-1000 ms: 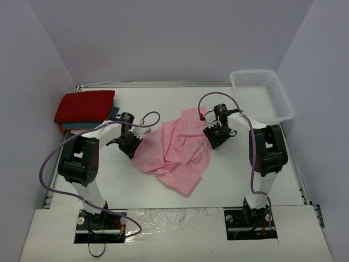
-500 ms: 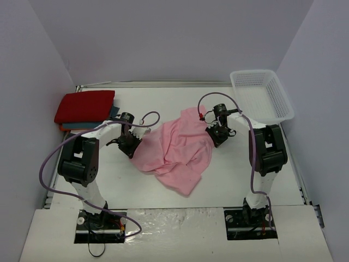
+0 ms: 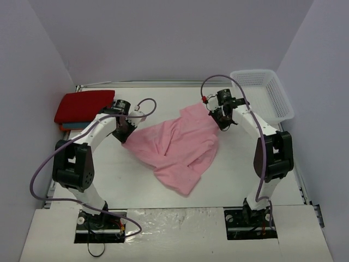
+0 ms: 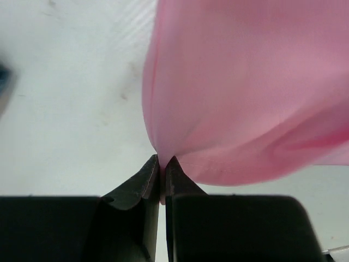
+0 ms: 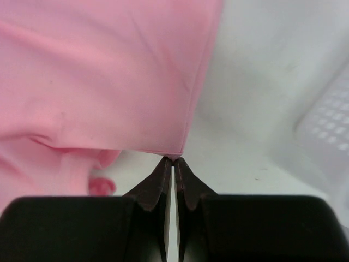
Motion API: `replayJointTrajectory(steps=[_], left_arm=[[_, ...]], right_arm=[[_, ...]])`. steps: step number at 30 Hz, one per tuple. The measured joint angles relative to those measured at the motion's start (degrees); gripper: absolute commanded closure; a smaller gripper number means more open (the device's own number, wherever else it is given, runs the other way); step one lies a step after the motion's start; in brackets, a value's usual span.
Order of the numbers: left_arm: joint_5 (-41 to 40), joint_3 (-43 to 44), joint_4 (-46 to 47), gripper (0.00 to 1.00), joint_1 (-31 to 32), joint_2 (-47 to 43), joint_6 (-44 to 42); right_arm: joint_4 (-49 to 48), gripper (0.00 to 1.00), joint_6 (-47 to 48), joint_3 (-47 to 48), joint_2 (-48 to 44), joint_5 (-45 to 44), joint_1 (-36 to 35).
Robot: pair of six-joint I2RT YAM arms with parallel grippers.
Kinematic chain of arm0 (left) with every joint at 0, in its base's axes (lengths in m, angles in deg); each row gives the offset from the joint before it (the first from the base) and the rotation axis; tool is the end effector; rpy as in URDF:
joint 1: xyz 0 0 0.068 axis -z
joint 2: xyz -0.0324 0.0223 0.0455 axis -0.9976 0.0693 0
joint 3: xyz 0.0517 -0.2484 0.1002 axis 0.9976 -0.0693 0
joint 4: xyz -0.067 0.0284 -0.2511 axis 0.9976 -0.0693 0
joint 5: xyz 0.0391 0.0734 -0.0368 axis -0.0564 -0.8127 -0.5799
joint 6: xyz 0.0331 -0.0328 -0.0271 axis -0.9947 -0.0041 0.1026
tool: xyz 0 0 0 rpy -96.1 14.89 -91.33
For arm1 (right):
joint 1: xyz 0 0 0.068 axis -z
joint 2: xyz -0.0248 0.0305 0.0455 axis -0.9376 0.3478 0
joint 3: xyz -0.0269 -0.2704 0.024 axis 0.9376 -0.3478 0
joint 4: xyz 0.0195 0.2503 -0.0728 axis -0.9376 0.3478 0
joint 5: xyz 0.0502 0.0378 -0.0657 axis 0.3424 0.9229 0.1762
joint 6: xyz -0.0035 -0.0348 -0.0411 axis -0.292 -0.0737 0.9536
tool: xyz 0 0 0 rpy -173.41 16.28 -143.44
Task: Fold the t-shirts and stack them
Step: Flatten out the tshirt
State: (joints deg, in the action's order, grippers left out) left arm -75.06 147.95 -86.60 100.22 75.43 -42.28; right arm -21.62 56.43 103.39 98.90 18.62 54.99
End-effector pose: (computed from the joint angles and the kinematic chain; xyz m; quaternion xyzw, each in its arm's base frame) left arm 0.3303 -0.0886 0.2205 0.3130 0.9292 -0.0539 0.1888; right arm 0.3820 0.1025 0.2275 -0.3228 0.8932 0.0107 0.3128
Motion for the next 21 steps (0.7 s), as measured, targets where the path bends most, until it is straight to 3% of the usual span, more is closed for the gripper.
replayJointTrajectory(steps=[9, 21], left_arm=[[-6.4, 7.1, -1.2, 0.98, -0.2, -5.7, -0.5], [-13.3, 11.2, -1.9, 0.98, -0.7, -12.3, -0.5]], right_arm=[[0.0, 1.0, 0.0, 10.5, -3.1, -4.8, 1.0], [1.1, 1.0, 0.6, 15.6, -4.5, -8.3, 2.0]])
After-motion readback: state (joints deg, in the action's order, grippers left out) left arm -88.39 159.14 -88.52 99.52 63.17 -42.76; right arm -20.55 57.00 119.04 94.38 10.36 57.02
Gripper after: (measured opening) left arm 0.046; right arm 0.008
